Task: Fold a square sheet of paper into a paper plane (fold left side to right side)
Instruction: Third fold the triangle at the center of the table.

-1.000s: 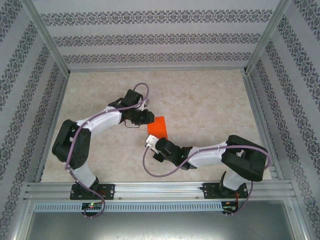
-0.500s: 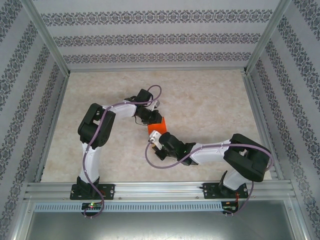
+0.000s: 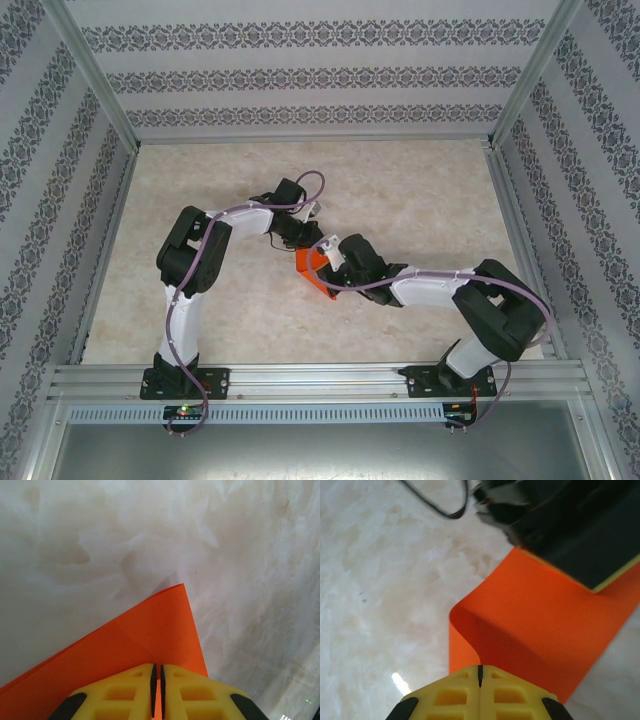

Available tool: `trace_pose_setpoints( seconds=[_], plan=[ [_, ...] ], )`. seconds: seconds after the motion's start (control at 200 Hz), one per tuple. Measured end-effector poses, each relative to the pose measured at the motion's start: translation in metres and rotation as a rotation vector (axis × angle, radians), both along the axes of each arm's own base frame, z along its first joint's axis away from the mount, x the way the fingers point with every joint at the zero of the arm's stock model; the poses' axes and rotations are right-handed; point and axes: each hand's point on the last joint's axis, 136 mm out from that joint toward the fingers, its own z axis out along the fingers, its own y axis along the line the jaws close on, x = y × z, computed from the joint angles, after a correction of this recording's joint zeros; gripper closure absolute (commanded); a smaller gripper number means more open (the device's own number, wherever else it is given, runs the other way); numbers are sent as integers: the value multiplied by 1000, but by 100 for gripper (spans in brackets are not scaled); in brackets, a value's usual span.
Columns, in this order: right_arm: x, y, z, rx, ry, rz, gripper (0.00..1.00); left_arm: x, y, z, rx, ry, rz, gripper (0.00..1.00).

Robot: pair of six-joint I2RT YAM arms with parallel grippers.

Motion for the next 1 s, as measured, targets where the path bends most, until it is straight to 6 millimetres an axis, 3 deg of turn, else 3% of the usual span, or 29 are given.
trace_pose_setpoints(
  seconds=[0.27,0.999],
  plan=[
    [16,-9,-11,-3,64,-47,100,0,0,0,1,-3,-4,85],
    [8,-13,-34,12,172,-96,100,-1,-2,0,2,-10,-17,85]
  ],
)
